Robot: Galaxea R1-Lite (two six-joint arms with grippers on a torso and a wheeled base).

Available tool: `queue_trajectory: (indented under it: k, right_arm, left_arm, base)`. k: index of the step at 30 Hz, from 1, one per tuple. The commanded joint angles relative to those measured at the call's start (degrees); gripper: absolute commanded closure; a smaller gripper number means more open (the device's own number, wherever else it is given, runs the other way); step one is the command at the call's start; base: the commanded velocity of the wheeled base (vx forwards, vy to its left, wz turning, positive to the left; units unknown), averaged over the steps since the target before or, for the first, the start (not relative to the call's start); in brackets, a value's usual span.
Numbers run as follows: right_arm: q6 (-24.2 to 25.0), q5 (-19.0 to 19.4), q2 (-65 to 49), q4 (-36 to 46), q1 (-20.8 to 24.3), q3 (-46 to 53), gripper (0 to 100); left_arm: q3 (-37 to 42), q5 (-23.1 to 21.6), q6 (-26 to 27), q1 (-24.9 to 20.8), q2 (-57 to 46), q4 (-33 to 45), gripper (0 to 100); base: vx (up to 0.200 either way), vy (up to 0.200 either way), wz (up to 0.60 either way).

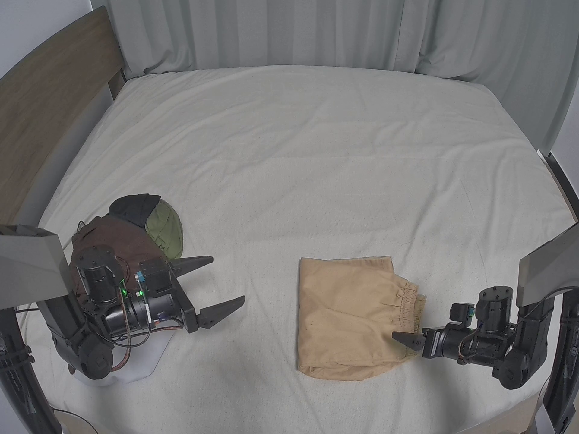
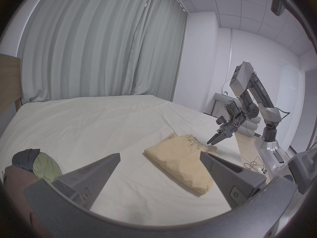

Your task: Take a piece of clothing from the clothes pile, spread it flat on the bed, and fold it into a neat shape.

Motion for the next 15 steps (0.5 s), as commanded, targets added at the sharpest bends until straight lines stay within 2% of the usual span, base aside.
queue_trajectory:
  k: [1, 15]
  right_arm:
    - [-0.80, -0.01, 3.84, -0.03, -1.21, 0.95, 0]
    - [-0.27, 2.46, 9.64, -0.12, -1.74, -2.74, 0]
  left_arm:
    - [0.05, 0.06, -0.01, 0.04, 0.15, -0.05, 0]
    - [0.66, 0.06, -0.01, -0.14, 0.32, -0.05, 0]
  base:
    - [0.000, 0.000, 0.00]
    - [0.000, 0.000, 0.00]
